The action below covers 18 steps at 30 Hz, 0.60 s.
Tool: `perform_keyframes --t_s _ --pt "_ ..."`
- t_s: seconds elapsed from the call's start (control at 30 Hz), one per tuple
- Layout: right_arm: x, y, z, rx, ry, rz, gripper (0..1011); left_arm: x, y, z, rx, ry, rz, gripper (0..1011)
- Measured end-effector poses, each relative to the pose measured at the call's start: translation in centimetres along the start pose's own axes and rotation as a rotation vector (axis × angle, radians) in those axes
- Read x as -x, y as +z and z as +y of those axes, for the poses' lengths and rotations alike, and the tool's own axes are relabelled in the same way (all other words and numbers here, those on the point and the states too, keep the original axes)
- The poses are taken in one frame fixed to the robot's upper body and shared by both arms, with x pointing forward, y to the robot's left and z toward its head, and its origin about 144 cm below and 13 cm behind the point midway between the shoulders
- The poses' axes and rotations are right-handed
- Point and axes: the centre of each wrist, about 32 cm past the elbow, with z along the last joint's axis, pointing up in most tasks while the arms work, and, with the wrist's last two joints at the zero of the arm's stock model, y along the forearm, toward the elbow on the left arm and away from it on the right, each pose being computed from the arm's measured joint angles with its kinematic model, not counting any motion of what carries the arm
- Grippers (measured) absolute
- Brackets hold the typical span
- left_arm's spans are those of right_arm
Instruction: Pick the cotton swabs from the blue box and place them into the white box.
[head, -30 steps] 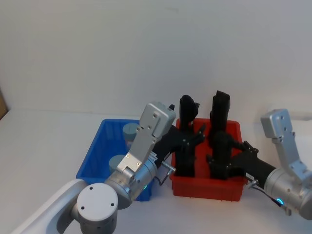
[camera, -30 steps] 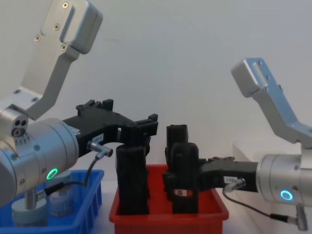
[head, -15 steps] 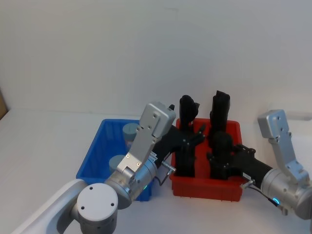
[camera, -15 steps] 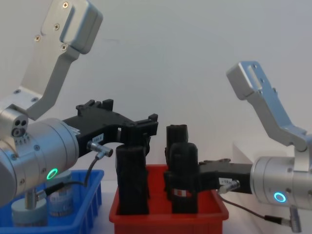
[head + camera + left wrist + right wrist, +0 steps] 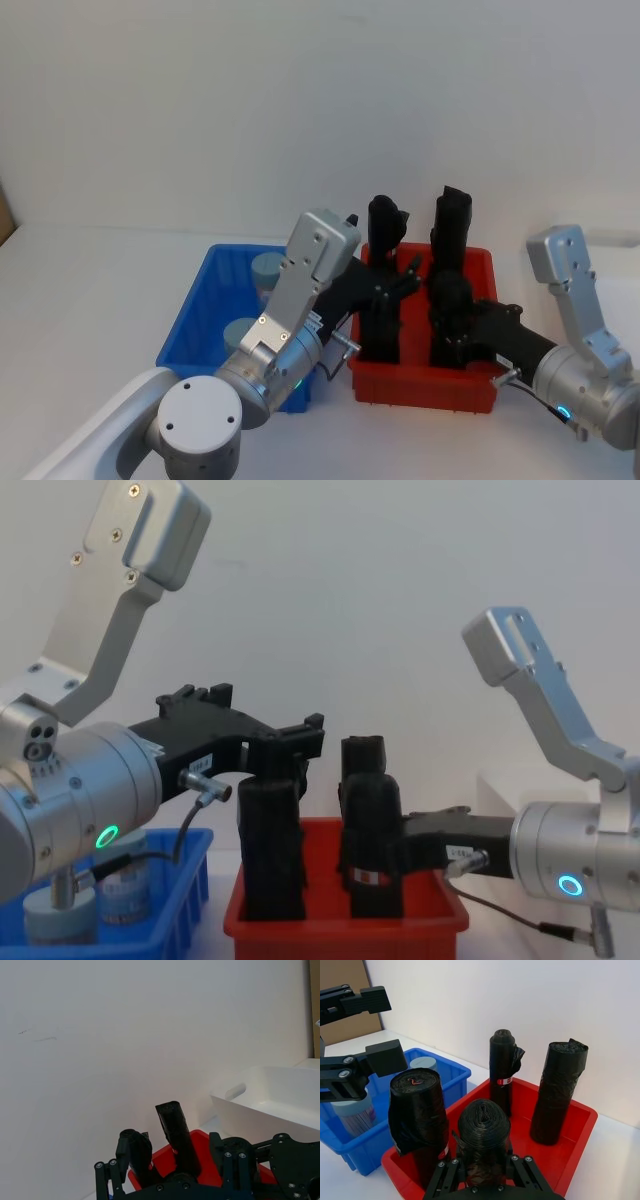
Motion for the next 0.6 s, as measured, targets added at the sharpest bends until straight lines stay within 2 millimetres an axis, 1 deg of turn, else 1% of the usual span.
perform_keyframes --t_s 0.33,0.6 --pt "0.01 0.00 0.04 0.000 0.000 0.000 360 0.00 0.00 0.00 0.000 0.000 0.000 1004" --pt "0.02 -0.01 0.06 0.000 0.000 0.000 358 0.00 0.00 0.00 0.000 0.000 0.000 1004"
